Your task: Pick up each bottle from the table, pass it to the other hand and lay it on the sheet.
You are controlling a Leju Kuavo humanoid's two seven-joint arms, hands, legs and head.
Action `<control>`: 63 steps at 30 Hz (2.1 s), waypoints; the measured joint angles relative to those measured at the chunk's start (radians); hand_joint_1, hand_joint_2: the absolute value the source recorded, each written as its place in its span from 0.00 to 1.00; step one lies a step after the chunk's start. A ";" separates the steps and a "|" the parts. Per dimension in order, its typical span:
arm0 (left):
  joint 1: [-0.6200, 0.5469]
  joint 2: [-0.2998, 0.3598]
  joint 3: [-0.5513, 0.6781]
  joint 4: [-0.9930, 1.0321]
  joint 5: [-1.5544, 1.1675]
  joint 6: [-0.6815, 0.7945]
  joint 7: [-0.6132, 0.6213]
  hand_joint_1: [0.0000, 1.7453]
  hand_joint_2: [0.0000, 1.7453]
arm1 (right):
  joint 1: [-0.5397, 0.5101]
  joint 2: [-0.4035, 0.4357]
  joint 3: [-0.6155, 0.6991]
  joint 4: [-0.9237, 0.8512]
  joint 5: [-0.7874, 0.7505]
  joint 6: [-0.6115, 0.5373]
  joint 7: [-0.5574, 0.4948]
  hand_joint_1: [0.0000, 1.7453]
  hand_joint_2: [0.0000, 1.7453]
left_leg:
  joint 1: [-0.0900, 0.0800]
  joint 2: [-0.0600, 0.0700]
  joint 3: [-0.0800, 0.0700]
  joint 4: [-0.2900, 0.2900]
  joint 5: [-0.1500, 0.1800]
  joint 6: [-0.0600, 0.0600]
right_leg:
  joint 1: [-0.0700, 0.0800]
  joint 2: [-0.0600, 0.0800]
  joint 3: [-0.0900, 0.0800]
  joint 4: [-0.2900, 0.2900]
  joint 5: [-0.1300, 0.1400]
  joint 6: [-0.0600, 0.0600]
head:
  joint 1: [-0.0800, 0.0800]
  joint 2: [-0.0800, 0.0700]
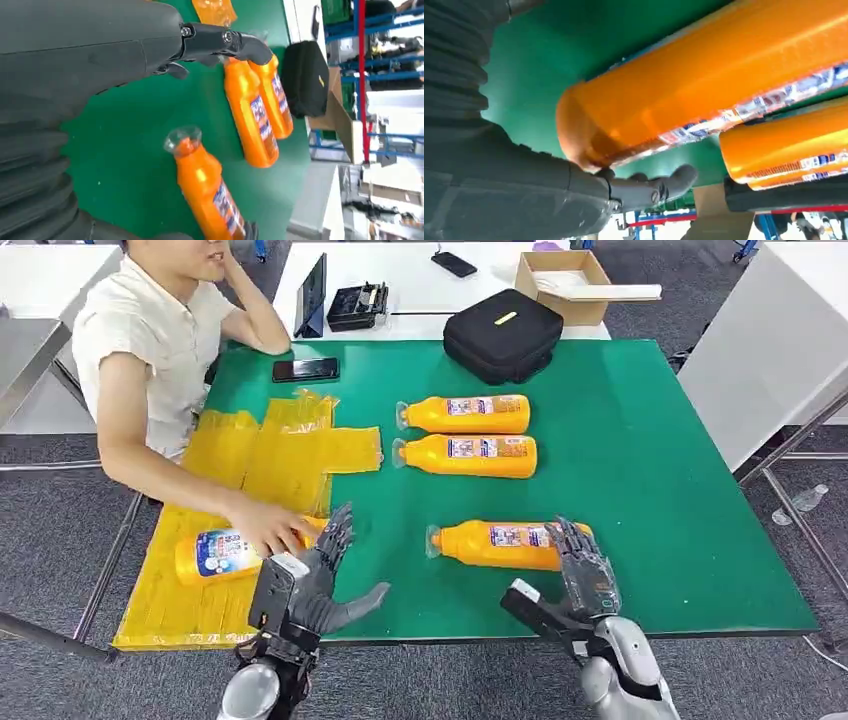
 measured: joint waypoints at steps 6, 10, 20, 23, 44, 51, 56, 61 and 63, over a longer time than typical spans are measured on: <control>-0.002 0.001 -0.015 0.010 -0.065 0.024 -0.022 0.00 1.00 | -0.066 -0.029 0.009 0.086 0.051 -0.036 0.015 0.00 1.00 | 0.000 0.000 0.000 0.000 0.000 0.000 | -0.001 0.000 0.000 0.000 0.000 0.001 | 0.000 0.000; -0.003 0.001 -0.018 0.010 -0.088 0.034 -0.022 0.00 1.00 | -0.097 -0.034 0.025 0.107 0.083 -0.035 0.024 0.00 1.00 | 0.000 0.000 0.000 0.000 0.001 0.001 | 0.000 0.000 0.000 0.000 0.001 0.001 | 0.000 0.000; -0.005 0.001 -0.028 0.013 -0.120 0.044 -0.022 0.00 1.00 | -0.126 -0.039 0.065 0.131 0.094 -0.016 0.025 0.00 1.00 | 0.000 0.000 0.000 0.000 0.001 0.001 | 0.000 0.000 0.000 0.000 0.001 0.001 | 0.000 0.000; -0.005 0.001 -0.031 0.013 -0.134 0.051 -0.022 0.00 1.00 | -0.127 -0.040 0.093 0.132 0.093 -0.015 0.025 0.00 1.00 | 0.000 0.000 0.000 0.000 0.001 0.001 | 0.000 0.000 0.000 0.000 0.001 0.001 | 0.000 0.000; -0.007 0.001 -0.031 0.019 -0.182 0.053 -0.012 0.00 1.00 | -0.187 -0.092 0.222 0.169 0.078 0.017 0.101 0.00 1.00 | 0.000 0.000 0.000 0.000 0.001 0.001 | -0.001 0.000 0.000 0.000 0.001 0.002 | 0.000 0.000; -0.006 0.001 -0.028 0.020 -0.185 0.059 -0.013 0.00 1.00 | -0.227 -0.103 0.222 0.200 0.137 0.037 0.162 0.00 1.00 | 0.000 0.000 0.001 0.000 0.001 0.001 | -0.001 0.000 0.001 0.000 0.001 0.002 | 0.000 0.000; -0.006 0.001 -0.027 0.020 -0.185 0.059 -0.013 0.00 1.00 | -0.231 -0.103 0.222 0.207 0.141 0.037 0.164 0.00 1.00 | 0.000 0.000 0.002 0.000 0.001 0.001 | -0.001 0.000 0.002 0.000 0.001 0.002 | 0.000 0.000; -0.005 0.001 -0.026 0.019 -0.188 0.061 -0.010 0.00 1.00 | -0.237 -0.102 0.224 0.209 0.175 0.039 0.196 0.00 1.00 | 0.000 0.000 0.002 0.000 0.001 0.001 | -0.001 0.000 0.003 0.000 0.001 0.002 | 0.000 0.000; -0.004 0.001 -0.026 0.015 -0.194 0.065 -0.002 0.00 1.00 | -0.237 -0.098 0.224 0.203 0.195 0.050 0.211 0.00 1.00 | 0.000 0.000 0.002 0.000 0.001 0.001 | -0.001 0.000 0.003 0.000 0.001 0.002 | 0.000 0.000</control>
